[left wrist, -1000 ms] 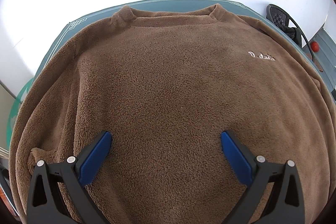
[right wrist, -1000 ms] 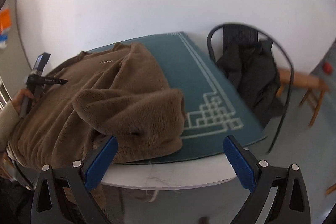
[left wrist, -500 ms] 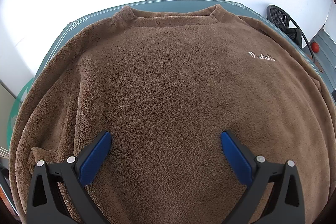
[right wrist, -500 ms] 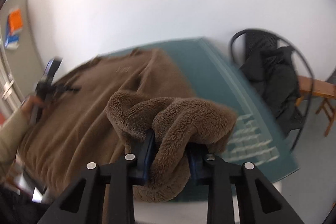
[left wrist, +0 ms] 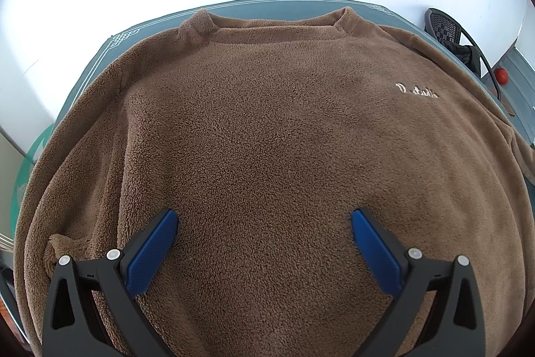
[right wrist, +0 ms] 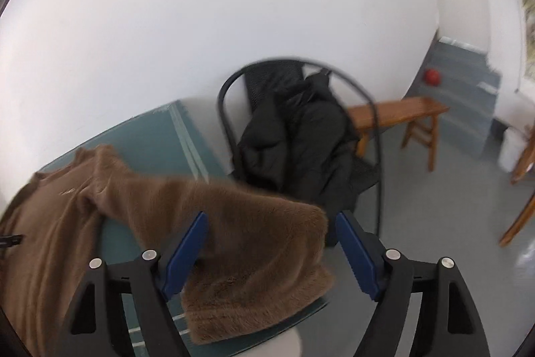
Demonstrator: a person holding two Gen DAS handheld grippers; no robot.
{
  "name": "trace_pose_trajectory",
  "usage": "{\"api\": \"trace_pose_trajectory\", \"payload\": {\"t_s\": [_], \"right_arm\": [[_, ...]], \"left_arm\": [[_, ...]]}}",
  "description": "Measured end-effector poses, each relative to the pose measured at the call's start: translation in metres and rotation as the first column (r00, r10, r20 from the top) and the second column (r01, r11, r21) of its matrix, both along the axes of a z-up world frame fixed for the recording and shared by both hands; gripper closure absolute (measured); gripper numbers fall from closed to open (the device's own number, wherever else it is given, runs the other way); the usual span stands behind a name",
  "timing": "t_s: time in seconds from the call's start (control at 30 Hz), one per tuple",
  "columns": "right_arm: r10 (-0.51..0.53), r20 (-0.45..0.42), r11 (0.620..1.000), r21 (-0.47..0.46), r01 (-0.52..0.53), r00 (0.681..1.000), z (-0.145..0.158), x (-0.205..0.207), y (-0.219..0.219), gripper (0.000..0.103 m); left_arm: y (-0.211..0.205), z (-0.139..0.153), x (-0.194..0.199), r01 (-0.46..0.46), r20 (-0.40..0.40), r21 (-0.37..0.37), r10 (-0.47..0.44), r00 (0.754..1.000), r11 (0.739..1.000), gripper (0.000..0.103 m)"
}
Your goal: Fold clothes
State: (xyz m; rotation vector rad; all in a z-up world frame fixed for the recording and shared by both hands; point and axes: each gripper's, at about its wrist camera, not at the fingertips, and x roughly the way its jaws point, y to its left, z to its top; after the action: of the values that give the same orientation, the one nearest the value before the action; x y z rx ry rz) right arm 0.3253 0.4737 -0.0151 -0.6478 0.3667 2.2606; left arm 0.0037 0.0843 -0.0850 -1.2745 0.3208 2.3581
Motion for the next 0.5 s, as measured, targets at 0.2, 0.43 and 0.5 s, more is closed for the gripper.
{"api": "trace_pose_trajectory", "payload": {"t_s": [0.2,0.43,0.5], "right_arm": [[0.091,-0.016,0.993,0.077,-0.09,0.996,0.023,-0.018,-0.013,0.022],[0.589,-0.104,0.791,-0.127,-0.598,0.801,0.024,-0.095,-0.067,0.022],[0.677,-0.214,0.639,-0.303,-0.707,0.704,0.013,-0.122,-0.075,0.022]], "left_arm": [[0.0,0.0,0.0,0.0,0.0,0.001,0.0,1.0,1.0,0.0],[0.0,0.0,0.0,-0.001,-0.001,0.003,0.001,1.0,1.0,0.0],[0.0,0.0,0.001,-0.001,-0.001,0.004,0.001,1.0,1.0,0.0]]}}
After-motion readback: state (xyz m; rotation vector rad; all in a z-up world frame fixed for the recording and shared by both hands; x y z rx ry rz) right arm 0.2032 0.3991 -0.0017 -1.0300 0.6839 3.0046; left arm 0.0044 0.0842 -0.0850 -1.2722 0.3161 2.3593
